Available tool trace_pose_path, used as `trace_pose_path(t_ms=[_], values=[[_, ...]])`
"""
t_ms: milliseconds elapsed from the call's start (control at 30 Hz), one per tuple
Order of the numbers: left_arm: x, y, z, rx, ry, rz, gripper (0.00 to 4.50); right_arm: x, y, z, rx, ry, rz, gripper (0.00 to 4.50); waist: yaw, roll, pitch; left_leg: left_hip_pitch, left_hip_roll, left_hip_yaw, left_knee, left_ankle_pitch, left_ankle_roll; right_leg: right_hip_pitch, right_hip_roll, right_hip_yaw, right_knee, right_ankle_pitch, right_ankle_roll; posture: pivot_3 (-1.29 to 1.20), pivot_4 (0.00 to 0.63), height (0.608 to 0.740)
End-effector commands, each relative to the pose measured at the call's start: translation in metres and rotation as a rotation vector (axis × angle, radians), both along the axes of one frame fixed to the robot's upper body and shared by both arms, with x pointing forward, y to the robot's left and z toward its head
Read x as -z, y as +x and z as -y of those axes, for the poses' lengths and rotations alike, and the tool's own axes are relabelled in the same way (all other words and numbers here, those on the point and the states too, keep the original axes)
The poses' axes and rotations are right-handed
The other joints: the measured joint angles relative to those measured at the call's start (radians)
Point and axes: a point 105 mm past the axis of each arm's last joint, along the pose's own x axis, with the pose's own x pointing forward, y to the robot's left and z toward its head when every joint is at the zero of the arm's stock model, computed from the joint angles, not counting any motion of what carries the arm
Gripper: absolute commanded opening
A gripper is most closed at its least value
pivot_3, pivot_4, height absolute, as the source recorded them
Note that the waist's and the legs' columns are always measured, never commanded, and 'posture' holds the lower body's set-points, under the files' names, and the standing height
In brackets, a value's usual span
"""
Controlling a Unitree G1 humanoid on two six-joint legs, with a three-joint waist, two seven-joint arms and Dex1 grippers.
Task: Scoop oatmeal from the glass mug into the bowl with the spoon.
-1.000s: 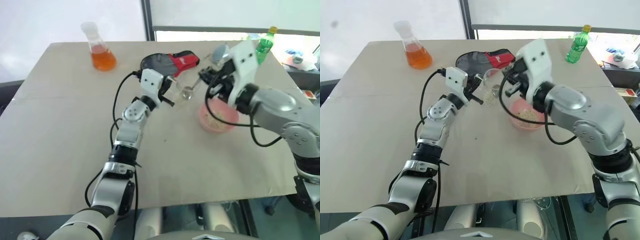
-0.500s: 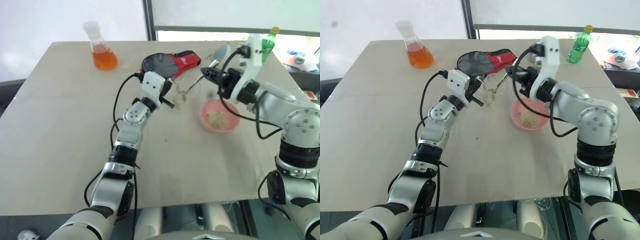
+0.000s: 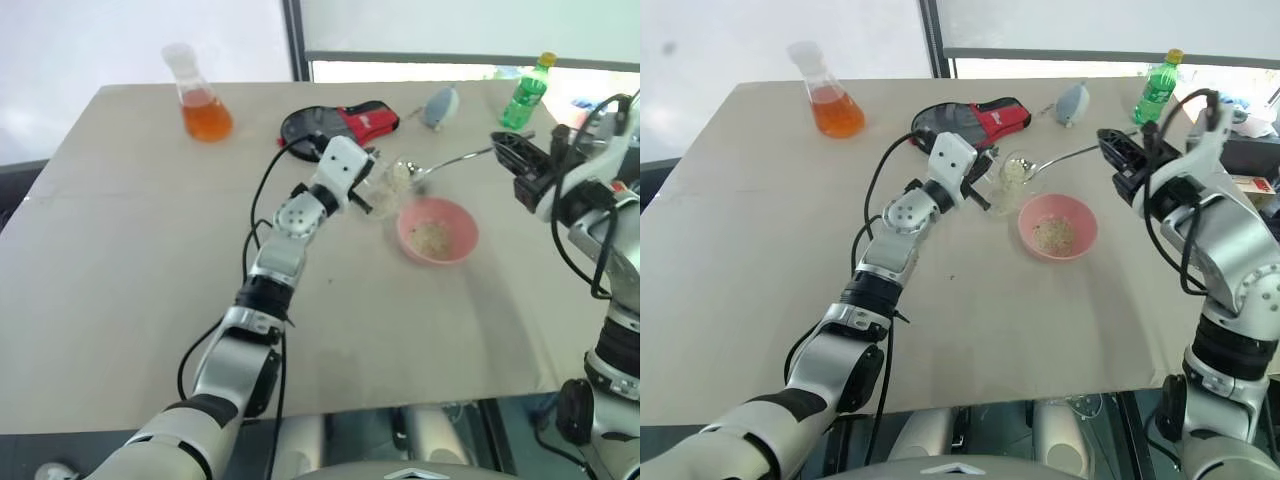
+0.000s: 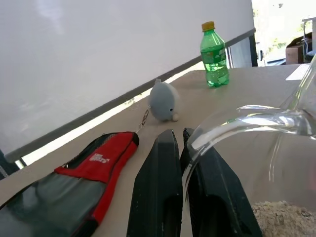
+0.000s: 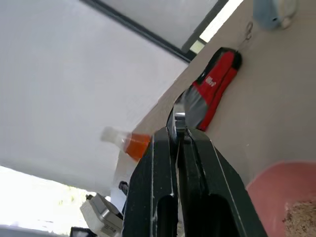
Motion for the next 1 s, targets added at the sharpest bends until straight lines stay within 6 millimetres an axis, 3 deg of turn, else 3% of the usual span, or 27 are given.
trace_pose_path(t_ms=[33, 300, 500, 633, 833, 933, 1000], values=[[-0.021, -0.003, 0.015, 0.041, 0.019, 0.081, 0.03, -0.02, -0.016, 0.008, 0.041, 0.088, 0.086, 0.0, 0.001, 0.0, 0.0, 0.0, 0.0, 0.0, 0.0, 0.0, 0.0, 0.0, 0.0, 0.0, 0.0, 0.0, 0.0, 0.0, 0.15, 0.74], [-0.004, 0.01, 0.008, -0.009, 0.116, 0.032, 0.03, -0.015, -0.038, 0.035, 0.179, 0.09, 0.101, 0.0, 0.004, 0.0, 0.0, -0.001, 0.0, 0.001, 0.0, 0.0, 0.0, 0.0, 0.0, 0.001, -0.001, 0.0, 0.0, 0.0, 0.15, 0.74], [-0.003, 0.016, -0.009, -0.055, 0.112, 0.02, 0.03, -0.007, -0.044, 0.044, 0.199, -0.078, 0.084, 0.0, 0.004, 0.0, 0.0, 0.0, 0.0, 0.001, 0.0, 0.0, 0.0, 0.0, 0.0, 0.001, -0.001, 0.0, 0.0, 0.0, 0.15, 0.74], [-0.005, 0.018, -0.019, -0.083, 0.096, 0.014, 0.03, -0.002, -0.036, 0.034, 0.192, -0.43, 0.098, 0.0, 0.002, 0.0, 0.0, 0.001, 0.0, 0.003, 0.0, 0.0, 0.0, 0.0, 0.0, 0.003, -0.001, 0.0, 0.0, 0.0, 0.15, 0.74], [-0.004, 0.015, -0.027, -0.095, 0.069, 0.009, 0.03, 0.003, -0.034, -0.012, 0.079, -1.156, 0.361, 0.0, 0.004, 0.001, 0.0, 0.001, 0.001, 0.003, 0.0, 0.0, 0.0, 0.0, 0.001, 0.003, -0.001, 0.0, 0.0, 0.0, 0.15, 0.74], [-0.002, 0.013, -0.03, -0.102, 0.052, 0.0, 0.03, 0.002, -0.039, -0.026, 0.035, -1.332, 0.521, 0.0, 0.007, 0.001, 0.0, -0.001, 0.001, 0.002, 0.0, 0.0, 0.0, 0.0, 0.001, 0.001, -0.004, 0.0, 0.0, 0.0, 0.15, 0.74], [-0.001, 0.011, -0.033, -0.108, 0.027, -0.002, 0.03, 0.001, -0.039, -0.02, 0.066, -1.268, 0.532, 0.0, 0.01, 0.0, 0.0, -0.002, 0.001, 0.001, 0.0, 0.0, 0.0, 0.0, 0.001, 0.001, -0.007, 0.0, 0.001, 0.0, 0.15, 0.74]])
